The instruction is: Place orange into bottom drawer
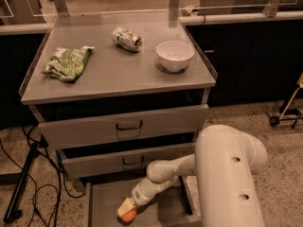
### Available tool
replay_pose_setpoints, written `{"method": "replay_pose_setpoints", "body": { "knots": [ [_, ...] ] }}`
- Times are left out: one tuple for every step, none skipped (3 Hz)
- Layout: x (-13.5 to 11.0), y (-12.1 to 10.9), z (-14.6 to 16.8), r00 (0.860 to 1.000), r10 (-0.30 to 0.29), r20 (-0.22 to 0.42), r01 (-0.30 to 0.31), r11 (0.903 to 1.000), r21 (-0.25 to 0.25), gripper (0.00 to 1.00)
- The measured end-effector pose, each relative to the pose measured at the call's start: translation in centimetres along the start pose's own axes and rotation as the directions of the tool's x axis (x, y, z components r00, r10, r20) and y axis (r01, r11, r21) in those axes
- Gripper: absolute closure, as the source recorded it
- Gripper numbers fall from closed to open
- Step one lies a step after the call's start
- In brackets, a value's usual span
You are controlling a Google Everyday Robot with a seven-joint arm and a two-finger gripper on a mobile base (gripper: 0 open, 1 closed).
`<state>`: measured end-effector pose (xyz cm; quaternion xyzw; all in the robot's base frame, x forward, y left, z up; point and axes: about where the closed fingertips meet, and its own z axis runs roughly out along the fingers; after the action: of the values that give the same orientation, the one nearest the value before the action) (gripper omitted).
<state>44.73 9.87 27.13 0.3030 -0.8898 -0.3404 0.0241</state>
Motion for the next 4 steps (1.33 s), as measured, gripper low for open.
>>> {"method": "replay_pose_setpoints", "body": {
  "knots": [
    [0.4, -1.2, 1.5, 0.999, 0.05, -0.009, -0.05, 0.9987, 0.007, 1.0],
    [0.1, -3.8, 3.1, 0.992, 0.126, -0.014, -0.124, 0.9884, 0.088, 1.0],
    [0.3, -6.8, 5.3, 0.978, 0.209, -0.019, -0.204, 0.9674, 0.151, 1.0],
    [0.7, -8.3, 6.4, 0.97, 0.242, -0.026, -0.234, 0.9573, 0.17, 1.0]
  ]
}}
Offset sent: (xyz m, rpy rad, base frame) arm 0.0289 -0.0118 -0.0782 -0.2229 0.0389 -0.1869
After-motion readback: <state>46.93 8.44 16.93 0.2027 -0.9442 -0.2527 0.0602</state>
